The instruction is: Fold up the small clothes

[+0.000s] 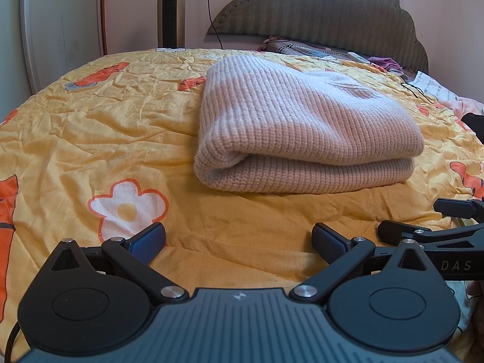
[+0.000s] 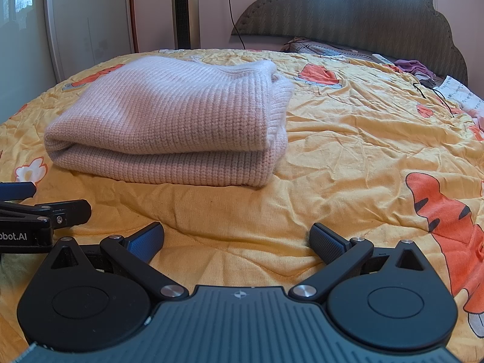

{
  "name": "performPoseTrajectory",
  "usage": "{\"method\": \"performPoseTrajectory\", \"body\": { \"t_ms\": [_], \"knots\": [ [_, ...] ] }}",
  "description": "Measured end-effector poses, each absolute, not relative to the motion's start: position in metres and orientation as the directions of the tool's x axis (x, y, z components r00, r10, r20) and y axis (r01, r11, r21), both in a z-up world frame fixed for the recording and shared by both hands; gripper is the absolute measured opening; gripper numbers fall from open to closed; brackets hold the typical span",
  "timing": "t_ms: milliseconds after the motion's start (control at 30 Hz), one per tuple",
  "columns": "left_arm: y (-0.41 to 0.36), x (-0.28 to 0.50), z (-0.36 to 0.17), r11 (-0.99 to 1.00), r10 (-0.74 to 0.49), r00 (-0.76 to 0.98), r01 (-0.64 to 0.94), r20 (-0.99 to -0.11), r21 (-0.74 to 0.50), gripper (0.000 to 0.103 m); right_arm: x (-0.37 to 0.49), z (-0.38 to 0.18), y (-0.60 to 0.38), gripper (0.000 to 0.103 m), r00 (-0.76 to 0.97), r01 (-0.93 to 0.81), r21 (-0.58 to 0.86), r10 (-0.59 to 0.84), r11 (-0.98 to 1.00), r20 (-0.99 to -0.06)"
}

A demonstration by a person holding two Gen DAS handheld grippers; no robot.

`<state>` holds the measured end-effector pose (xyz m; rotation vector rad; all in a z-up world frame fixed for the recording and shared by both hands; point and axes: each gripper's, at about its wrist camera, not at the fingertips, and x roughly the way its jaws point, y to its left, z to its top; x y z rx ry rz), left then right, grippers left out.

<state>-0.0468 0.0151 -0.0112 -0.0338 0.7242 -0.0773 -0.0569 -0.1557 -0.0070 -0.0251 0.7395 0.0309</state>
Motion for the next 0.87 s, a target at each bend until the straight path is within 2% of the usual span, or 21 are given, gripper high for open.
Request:
{"method": "performPoseTrajectory", "body": {
  "t_ms": [567,733,867],
  "knots": [
    [0.014,-0.044,-0.008,0.996,-0.087,0.73,0.066,-0.677,-0.056,0.103,-0.057,-0.007,-0.156,0.102,0.738,-0.037,-0.012,0.02,0.999,-0.674],
    [0.026,-0.057,-0.005,0.989,-0.131,0.767,0.057,-0.628,-0.137,0.103,-0.057,-0.007,-0.156,0.102,0.738,-0.037,-0.012,0.02,0.999,-0.674],
    [0.018,-0.067,-0.003,0.992,-0.122,0.77,0.069,-0.626,-0.108,0.103,-0.057,-0.007,-0.156,0.102,0.738,-0.037,-0.011,0.02,0.999,-0.674]
  ]
}}
